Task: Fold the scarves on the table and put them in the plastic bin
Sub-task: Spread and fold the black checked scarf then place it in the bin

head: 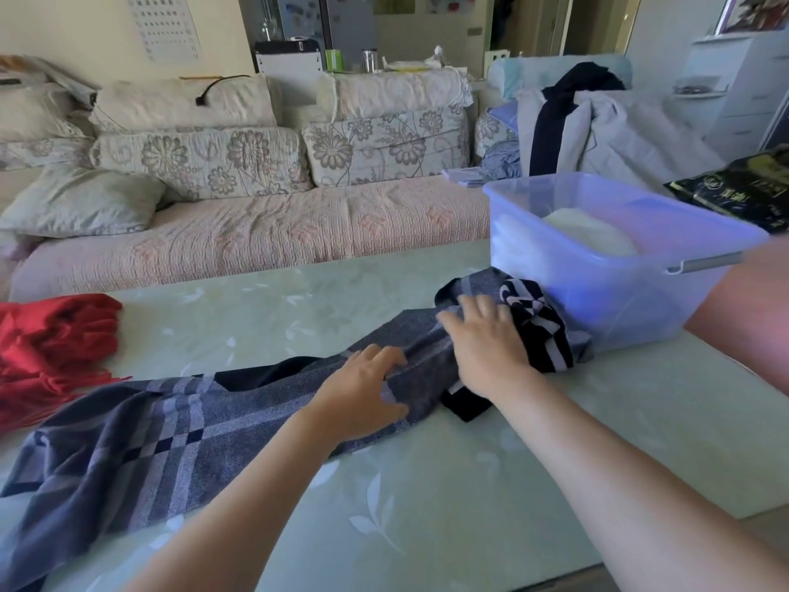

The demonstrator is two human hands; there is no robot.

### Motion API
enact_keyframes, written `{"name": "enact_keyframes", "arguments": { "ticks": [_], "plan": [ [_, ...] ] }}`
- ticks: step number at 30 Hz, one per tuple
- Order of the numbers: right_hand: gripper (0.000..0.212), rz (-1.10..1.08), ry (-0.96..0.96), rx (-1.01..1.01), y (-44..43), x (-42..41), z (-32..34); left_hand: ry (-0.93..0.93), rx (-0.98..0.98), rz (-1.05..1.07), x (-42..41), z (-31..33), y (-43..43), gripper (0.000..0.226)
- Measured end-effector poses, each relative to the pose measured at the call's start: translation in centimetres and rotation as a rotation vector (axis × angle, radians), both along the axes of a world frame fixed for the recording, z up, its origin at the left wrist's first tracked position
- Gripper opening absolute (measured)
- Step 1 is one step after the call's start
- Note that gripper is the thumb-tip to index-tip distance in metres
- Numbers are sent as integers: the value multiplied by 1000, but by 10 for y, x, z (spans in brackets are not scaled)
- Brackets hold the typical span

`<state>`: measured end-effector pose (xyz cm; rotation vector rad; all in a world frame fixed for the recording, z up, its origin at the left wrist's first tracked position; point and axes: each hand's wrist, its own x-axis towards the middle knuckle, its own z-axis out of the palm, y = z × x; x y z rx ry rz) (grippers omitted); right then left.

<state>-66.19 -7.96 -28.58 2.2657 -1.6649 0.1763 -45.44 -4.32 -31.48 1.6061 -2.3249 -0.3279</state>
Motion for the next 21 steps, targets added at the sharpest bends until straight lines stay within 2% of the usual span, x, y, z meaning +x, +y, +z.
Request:
{"name": "enact_keyframes", "arguments": {
  "ticks": [1,3,5,8,12,15,17,21],
  "plan": [
    [56,176,-91,7,3,7,0,-12,-45,-18,8,-4,6,48],
    [47,377,-192,158,12,19,0,1,-38,-40,23,-8,18,25],
    [39,412,-81,288,22,31,-5,-11,-18,-31,38,-11,29,2],
    [25,405,34,360,27,41,-12,-4,42,20,52,-7,45,10],
    [13,272,-59,555,33,56,5,66,359,-2,57,7,59,9],
    [11,186,65,709,40,70,17,79,466,-32,62,18,64,14],
    [16,220,32,630,43,83,20,151,407,35,74,23,61,13],
    [25,275,-177,458,40,121,24,125,168,208,122,24,52,11]
  ]
}}
